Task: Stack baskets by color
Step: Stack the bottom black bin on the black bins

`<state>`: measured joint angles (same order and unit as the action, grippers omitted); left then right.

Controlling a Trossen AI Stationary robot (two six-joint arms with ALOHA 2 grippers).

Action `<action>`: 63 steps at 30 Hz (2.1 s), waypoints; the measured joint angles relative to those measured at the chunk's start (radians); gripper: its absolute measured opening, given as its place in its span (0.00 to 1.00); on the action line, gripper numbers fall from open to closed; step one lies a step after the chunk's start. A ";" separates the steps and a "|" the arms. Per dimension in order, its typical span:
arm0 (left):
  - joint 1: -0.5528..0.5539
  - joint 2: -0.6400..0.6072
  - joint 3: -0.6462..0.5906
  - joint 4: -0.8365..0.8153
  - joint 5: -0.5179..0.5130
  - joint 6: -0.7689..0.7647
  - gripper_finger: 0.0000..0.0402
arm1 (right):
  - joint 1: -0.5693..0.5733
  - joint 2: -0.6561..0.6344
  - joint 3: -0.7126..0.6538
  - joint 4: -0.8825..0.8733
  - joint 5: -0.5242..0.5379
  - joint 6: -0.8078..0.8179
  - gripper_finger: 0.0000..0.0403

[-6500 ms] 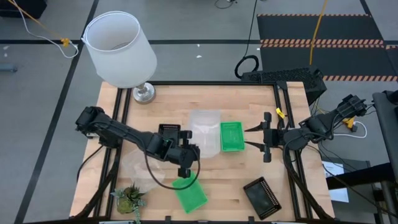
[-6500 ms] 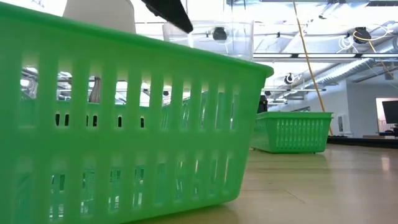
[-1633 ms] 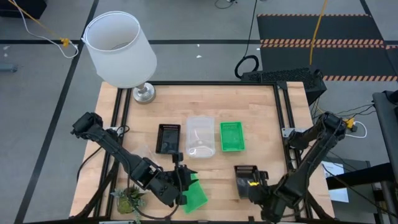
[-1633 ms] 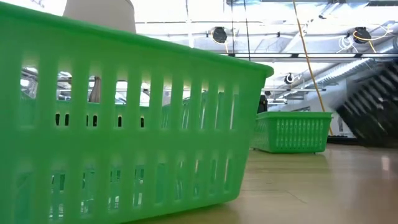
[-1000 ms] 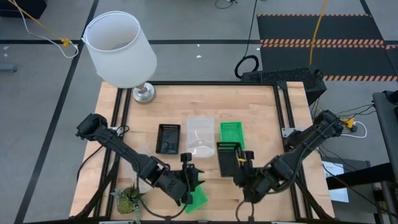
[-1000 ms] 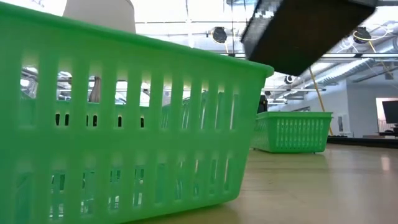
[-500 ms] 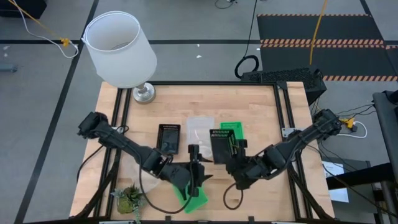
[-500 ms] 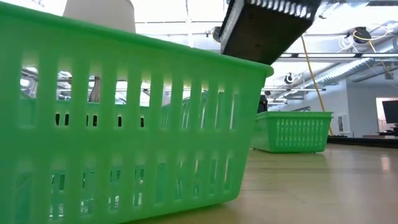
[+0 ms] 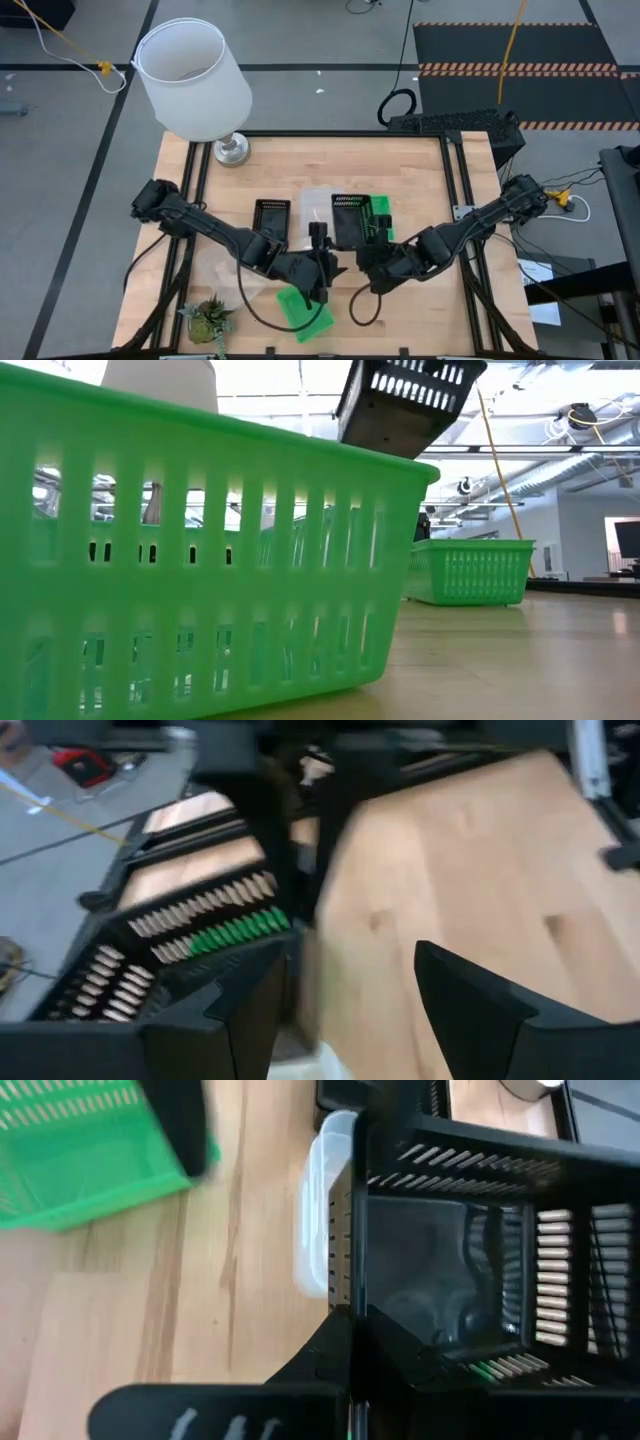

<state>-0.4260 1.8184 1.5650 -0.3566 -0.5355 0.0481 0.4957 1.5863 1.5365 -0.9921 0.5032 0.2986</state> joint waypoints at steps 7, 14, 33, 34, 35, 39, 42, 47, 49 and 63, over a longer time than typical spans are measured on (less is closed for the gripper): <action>0.019 0.024 0.000 -0.014 -0.030 0.003 0.55 | -0.005 0.000 -0.019 0.051 0.004 -0.061 0.02; 0.027 0.025 0.000 -0.048 -0.047 -0.021 0.47 | -0.005 0.000 -0.019 0.061 0.035 -0.082 0.03; 0.031 0.027 -0.001 -0.143 -0.025 -0.021 0.03 | 0.017 0.000 -0.031 0.210 0.052 -0.237 0.11; 0.030 0.028 -0.002 -0.143 -0.020 -0.020 0.04 | 0.022 0.000 -0.031 0.221 0.052 -0.245 0.14; 0.028 0.029 -0.002 -0.144 -0.014 -0.020 0.04 | 0.028 -0.002 -0.032 0.227 0.055 -0.255 0.18; 0.018 0.027 -0.002 -0.187 -0.014 -0.020 0.02 | 0.066 -0.011 -0.033 0.284 0.128 -0.294 0.33; 0.000 0.014 -0.002 -0.244 -0.011 -0.032 0.03 | 0.108 -0.037 -0.033 0.313 0.198 -0.312 0.41; -0.052 -0.027 -0.001 -0.330 -0.015 -0.051 0.03 | 0.197 -0.101 -0.033 0.307 0.229 -0.312 0.47; -0.079 -0.051 -0.002 -0.386 -0.019 -0.067 0.02 | 0.232 -0.127 -0.033 0.307 0.229 -0.311 0.47; -0.207 -0.169 -0.020 -0.674 -0.102 -0.253 0.04 | 0.352 -0.190 -0.033 0.243 0.229 -0.269 0.43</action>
<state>-0.6333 1.6495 1.5455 -1.0303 -0.6376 -0.2054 0.8482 1.3964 1.5036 -0.7494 0.7327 0.0296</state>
